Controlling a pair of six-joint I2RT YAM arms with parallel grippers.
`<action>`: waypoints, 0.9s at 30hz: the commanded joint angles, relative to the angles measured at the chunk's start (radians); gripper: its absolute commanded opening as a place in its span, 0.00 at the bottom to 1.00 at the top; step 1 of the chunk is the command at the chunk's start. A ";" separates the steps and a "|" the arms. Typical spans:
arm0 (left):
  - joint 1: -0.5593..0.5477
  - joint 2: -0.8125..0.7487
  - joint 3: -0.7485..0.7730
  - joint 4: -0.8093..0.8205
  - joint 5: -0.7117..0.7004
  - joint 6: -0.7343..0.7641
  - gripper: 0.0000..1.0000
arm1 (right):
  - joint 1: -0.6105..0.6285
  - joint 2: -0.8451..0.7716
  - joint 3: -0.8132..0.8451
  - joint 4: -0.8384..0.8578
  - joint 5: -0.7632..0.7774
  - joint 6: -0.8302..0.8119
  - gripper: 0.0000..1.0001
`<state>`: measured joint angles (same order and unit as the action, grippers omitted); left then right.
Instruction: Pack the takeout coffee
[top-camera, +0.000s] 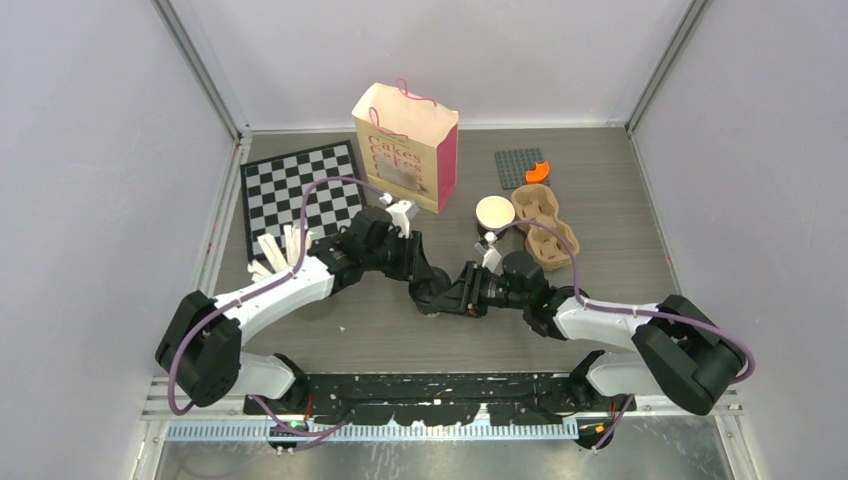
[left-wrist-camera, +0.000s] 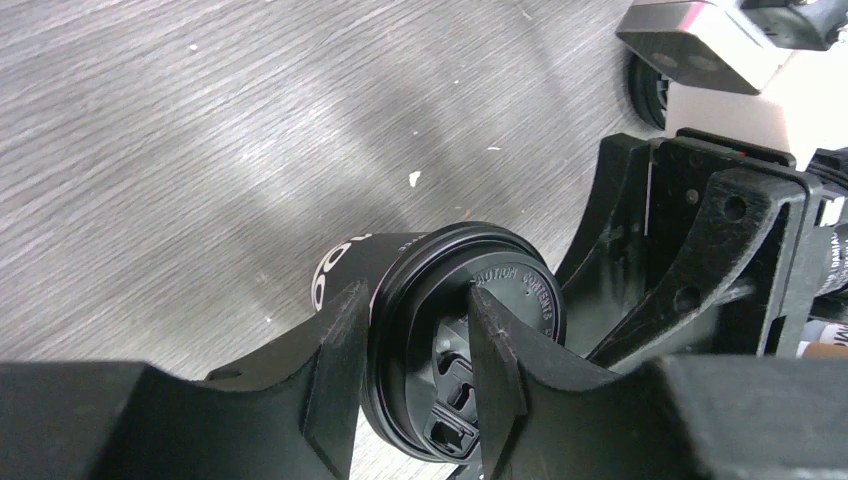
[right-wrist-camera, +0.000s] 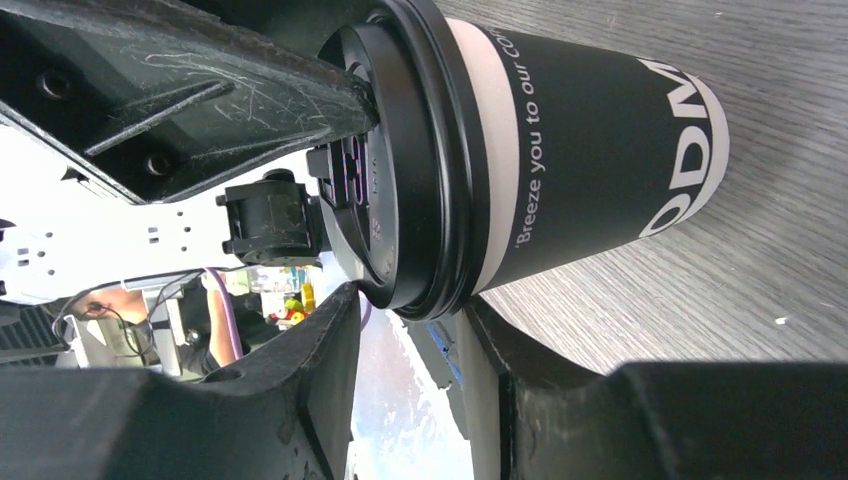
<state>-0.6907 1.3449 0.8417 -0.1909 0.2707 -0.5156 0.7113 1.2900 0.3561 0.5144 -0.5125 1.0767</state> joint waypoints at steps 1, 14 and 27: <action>-0.004 0.061 -0.052 -0.003 0.083 0.035 0.41 | 0.004 0.017 -0.061 -0.177 0.107 -0.054 0.44; -0.002 0.011 0.220 -0.109 0.148 0.098 0.68 | -0.011 -0.344 0.372 -0.846 0.268 -0.322 0.61; 0.003 -0.035 0.143 -0.113 0.102 0.067 0.67 | -0.033 -0.313 0.426 -0.949 0.361 -0.410 0.51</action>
<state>-0.6910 1.3308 1.0172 -0.3138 0.3801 -0.4416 0.6830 0.9821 0.7467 -0.3878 -0.2214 0.7124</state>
